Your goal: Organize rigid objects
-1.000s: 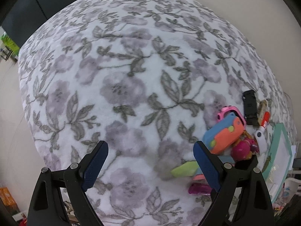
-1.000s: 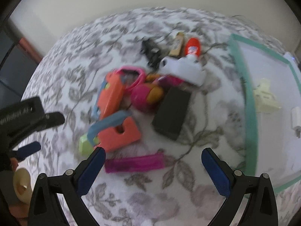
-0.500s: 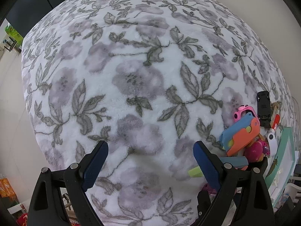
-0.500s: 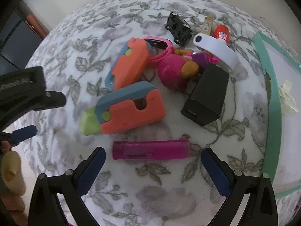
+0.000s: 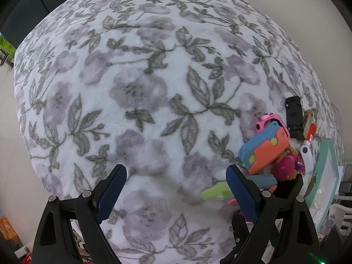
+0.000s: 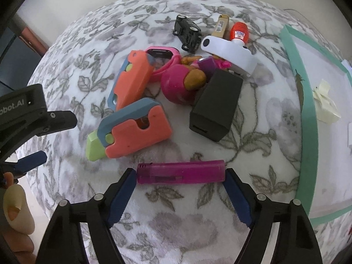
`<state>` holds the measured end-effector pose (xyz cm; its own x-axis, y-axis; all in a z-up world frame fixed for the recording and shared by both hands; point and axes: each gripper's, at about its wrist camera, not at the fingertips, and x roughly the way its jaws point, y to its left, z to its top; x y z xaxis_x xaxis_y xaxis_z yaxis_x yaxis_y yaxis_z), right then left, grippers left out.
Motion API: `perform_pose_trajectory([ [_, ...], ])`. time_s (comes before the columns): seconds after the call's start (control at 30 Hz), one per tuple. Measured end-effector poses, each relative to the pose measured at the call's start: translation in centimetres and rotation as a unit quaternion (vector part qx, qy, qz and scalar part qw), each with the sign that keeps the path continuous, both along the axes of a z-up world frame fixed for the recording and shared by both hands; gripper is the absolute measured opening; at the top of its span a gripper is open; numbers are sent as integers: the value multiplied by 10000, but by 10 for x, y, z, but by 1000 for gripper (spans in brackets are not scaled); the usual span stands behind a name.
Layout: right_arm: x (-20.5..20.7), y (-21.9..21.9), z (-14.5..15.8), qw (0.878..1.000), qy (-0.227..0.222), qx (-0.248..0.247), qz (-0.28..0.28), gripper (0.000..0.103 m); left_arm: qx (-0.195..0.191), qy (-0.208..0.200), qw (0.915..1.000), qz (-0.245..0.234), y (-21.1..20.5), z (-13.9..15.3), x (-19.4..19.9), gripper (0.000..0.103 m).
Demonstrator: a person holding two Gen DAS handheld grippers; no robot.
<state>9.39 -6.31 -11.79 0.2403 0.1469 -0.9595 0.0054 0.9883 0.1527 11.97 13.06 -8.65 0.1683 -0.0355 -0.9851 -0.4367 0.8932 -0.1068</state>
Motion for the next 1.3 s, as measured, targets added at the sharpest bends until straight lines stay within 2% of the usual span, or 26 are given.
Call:
perform_pose_trajectory([
  [0.2,-4,-23,3,9998,41,45,-202,82,-361,-17,9991,-223,-15,-4,7,92],
  [0.43,-4,-61,5,9976,91,237,-646,82,-369,0,9955,-872,-49,-10,17,92],
  [0.63,-5,-90,8,9947,112,376,-947,82,-361,98,9923,-1179,-76,-20,22,92],
  [0.93,-4,-115,12,9917,111,495,-1185,82,-518,89,9865,-1554,-111,-42,24,92],
  [1.1,-6,-116,12,9908,121,523,-1239,82,-564,-47,9847,-1645,-125,-43,29,92],
  [1.3,-7,-116,12,9899,139,552,-1300,82,-489,76,9815,-1852,-129,-45,28,90],
])
